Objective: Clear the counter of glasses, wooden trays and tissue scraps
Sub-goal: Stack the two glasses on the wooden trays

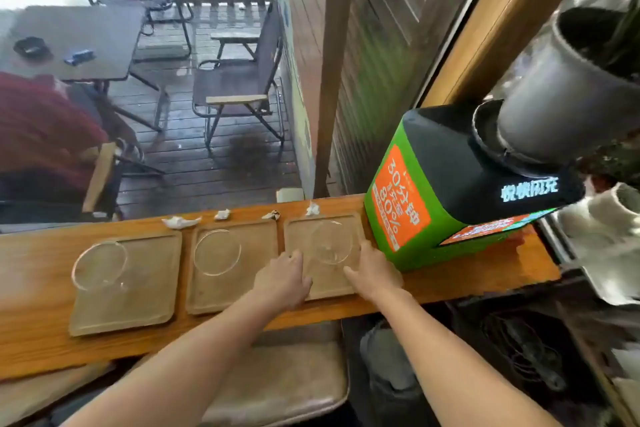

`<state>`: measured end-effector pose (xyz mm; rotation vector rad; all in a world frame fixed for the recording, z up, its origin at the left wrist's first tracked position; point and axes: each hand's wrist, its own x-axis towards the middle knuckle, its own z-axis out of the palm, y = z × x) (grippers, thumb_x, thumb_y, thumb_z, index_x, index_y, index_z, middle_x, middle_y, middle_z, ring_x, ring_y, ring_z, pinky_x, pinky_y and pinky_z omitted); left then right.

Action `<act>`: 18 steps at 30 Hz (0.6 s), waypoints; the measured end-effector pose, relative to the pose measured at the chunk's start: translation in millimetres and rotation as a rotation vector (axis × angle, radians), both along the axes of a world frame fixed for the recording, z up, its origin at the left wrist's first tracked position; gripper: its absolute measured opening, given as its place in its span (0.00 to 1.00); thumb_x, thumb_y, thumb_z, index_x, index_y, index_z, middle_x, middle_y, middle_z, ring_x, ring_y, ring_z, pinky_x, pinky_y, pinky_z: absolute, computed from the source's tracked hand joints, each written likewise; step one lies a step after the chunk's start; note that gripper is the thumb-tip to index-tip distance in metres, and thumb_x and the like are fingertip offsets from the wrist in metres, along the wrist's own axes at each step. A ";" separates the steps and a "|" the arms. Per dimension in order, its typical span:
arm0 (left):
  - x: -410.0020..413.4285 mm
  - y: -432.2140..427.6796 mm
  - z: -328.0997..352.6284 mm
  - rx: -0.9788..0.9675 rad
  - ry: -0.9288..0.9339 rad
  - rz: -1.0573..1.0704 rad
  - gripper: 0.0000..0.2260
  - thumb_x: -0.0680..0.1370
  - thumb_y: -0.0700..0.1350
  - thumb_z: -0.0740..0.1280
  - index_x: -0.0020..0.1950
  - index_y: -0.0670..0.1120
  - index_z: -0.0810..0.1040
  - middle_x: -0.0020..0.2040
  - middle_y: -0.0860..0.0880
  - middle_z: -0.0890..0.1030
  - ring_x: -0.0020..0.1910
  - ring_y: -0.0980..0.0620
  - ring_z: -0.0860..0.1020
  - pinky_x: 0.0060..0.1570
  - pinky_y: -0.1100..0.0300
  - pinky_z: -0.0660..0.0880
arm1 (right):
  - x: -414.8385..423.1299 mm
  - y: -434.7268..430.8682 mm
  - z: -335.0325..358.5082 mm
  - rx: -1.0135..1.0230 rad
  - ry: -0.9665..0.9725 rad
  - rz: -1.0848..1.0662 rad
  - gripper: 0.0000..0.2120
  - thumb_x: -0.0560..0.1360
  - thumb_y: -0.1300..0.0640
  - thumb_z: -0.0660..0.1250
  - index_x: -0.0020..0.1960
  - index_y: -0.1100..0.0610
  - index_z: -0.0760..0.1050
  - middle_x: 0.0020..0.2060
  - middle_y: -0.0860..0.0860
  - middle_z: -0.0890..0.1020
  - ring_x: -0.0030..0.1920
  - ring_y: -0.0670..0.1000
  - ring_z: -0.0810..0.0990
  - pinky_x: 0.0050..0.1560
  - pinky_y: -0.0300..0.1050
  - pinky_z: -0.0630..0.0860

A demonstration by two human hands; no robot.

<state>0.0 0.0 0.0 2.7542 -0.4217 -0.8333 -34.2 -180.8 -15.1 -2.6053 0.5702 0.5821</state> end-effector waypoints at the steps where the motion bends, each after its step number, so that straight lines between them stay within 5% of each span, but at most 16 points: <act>1: 4.1 -3.1 -2.7 -0.003 0.013 0.000 0.18 0.79 0.53 0.61 0.65 0.46 0.71 0.59 0.44 0.77 0.58 0.43 0.77 0.55 0.47 0.78 | 2.5 -1.7 -1.4 0.004 0.006 -0.017 0.28 0.75 0.45 0.68 0.70 0.54 0.65 0.62 0.55 0.78 0.61 0.58 0.79 0.53 0.51 0.76; 12: 33.2 -15.4 -38.9 -0.153 0.059 0.154 0.25 0.73 0.46 0.71 0.66 0.48 0.66 0.61 0.47 0.76 0.54 0.48 0.78 0.43 0.58 0.78 | 6.9 3.7 -32.2 0.384 -0.007 -0.125 0.46 0.68 0.56 0.78 0.76 0.49 0.51 0.73 0.52 0.63 0.72 0.53 0.65 0.65 0.44 0.64; 18: 35.1 -11.2 -44.8 -0.315 0.094 0.208 0.37 0.73 0.43 0.75 0.75 0.57 0.59 0.70 0.49 0.73 0.66 0.48 0.75 0.55 0.58 0.74 | 16.1 9.8 -30.1 0.452 -0.103 -0.176 0.44 0.69 0.56 0.78 0.76 0.48 0.54 0.72 0.51 0.67 0.69 0.51 0.67 0.61 0.42 0.66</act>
